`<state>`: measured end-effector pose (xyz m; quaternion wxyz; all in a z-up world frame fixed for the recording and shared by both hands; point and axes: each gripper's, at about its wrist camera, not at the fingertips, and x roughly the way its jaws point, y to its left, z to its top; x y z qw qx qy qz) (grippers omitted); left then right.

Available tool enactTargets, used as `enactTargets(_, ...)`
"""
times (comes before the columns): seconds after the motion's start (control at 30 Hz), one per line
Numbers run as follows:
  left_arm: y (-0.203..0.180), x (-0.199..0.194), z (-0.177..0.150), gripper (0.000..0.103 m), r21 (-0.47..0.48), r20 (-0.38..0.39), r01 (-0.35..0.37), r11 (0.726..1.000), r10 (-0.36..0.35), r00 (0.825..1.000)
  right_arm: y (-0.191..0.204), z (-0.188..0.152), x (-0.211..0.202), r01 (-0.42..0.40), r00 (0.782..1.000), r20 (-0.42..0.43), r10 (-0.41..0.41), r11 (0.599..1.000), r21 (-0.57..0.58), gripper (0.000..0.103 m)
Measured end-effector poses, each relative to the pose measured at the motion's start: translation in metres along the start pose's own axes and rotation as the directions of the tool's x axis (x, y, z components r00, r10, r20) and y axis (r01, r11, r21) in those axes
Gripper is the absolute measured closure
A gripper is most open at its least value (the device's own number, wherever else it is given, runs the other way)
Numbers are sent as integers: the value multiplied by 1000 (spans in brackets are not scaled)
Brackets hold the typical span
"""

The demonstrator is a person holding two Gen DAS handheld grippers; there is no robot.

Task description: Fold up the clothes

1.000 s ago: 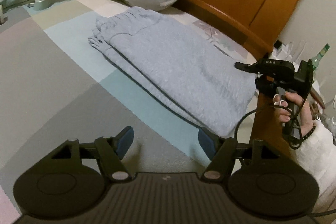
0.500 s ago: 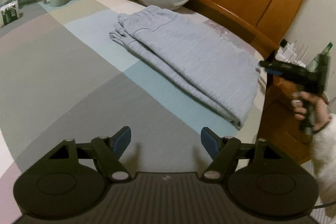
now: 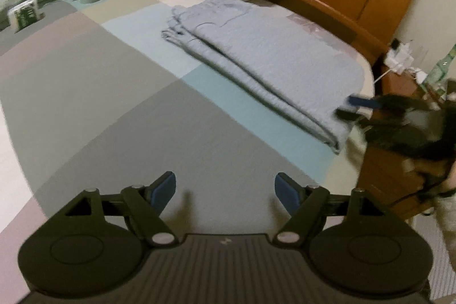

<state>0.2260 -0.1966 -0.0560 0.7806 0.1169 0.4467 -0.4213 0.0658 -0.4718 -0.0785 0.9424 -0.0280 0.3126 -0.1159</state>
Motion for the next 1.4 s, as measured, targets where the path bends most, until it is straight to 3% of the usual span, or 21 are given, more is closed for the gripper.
enactTargets(0.1, -7, 0, -1, 26, 8, 25, 17, 1000, -17, 1000, 1, 4, -16, 21, 999, 39, -20, 1000, -6, 34)
enactTargets(0.3, -32, 15, -2, 26, 59, 91, 151, 987, -156, 984, 9, -9, -16, -16, 1000, -6, 16, 1000, 15, 34)
enactTargets(0.4, -38, 25, -7, 26, 62, 76, 153, 986, -158, 985, 38, -14, -14, 6, 1000, -7, -6, 995, -98, 32)
enactTargets(0.47, -39, 30, -10, 26, 66, 60, 162, 985, -166, 984, 58, -13, -5, 66, 998, 6, -66, 979, -193, 31)
enactTargets(0.57, -34, 36, -11, 26, 37, 58, 224, 974, -226, 972, 80, -14, 11, 173, 984, 16, -178, 930, -325, 31)
enactTargets(0.6, -33, 38, -11, 26, 27, 57, 245, 969, -246, 968, 78, -13, 11, 182, 983, 23, -185, 930, -320, 31)
enactTargets(0.8, -42, 51, -7, 25, 62, 103, 398, 915, -403, 909, 65, -5, 7, 235, 972, 62, -227, 927, -292, 29)
enactTargets(0.97, -49, 64, 2, 23, 108, 123, 463, 880, -474, 872, 55, -4, 7, 266, 964, 81, -254, 914, -306, 29)
enactTargets(1.2, -40, 84, 20, 20, 48, 144, 634, 772, -633, 760, 46, -6, -5, 197, 980, 76, -182, 933, -302, 29)
enactTargets(1.4, -50, 117, 35, 20, -8, 119, 696, 718, -690, 714, 39, -8, -14, 136, 990, 72, -120, 944, -299, 29)
